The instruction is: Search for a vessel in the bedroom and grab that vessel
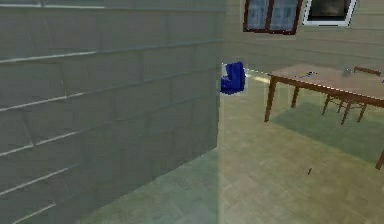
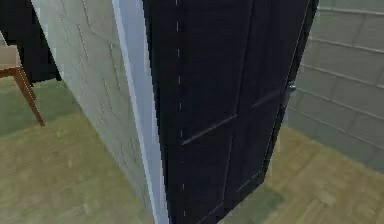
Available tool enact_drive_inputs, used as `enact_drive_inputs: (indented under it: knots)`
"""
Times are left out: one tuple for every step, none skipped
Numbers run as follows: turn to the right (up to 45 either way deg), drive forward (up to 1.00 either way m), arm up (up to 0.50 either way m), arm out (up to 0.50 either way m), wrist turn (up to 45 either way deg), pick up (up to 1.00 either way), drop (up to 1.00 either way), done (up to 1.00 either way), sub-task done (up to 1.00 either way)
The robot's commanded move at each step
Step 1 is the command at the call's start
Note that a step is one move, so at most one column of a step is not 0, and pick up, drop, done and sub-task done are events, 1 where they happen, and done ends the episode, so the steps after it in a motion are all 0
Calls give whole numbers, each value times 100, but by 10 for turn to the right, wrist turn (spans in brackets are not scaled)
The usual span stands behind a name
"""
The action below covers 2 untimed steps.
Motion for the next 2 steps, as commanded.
enact_drive_inputs:
  knots:
    - [0, 45, 0, 0, 0, 0, 0, 0, 0]
    - [270, 0, 0, 0, 0, 0, 0, 0, 0]
